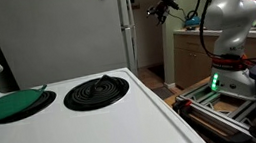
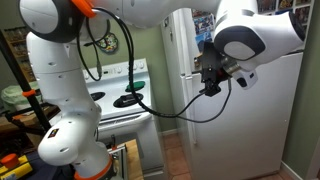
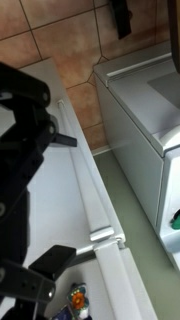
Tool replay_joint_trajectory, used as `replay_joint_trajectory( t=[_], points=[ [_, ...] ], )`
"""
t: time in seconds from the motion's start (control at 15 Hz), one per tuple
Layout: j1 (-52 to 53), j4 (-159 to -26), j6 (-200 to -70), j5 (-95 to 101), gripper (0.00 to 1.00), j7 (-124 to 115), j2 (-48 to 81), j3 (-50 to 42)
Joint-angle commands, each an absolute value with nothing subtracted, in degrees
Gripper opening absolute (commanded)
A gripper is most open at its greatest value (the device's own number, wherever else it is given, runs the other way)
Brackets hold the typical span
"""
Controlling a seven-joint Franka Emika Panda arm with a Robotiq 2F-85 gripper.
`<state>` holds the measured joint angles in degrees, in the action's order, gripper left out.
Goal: Close the fridge door
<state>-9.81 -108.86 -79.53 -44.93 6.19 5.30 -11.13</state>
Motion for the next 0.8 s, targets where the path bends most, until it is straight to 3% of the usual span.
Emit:
replay_joint_trajectory(
  t=[0.0, 0.73],
  points=[
    [-10.6, -113.0, -80.3, -41.1, 1.0, 12.6, -0.6, -11.2],
    [-10.9, -119.4, -83.7, -41.3, 1.0, 27.8, -10.4, -12.0]
  ],
)
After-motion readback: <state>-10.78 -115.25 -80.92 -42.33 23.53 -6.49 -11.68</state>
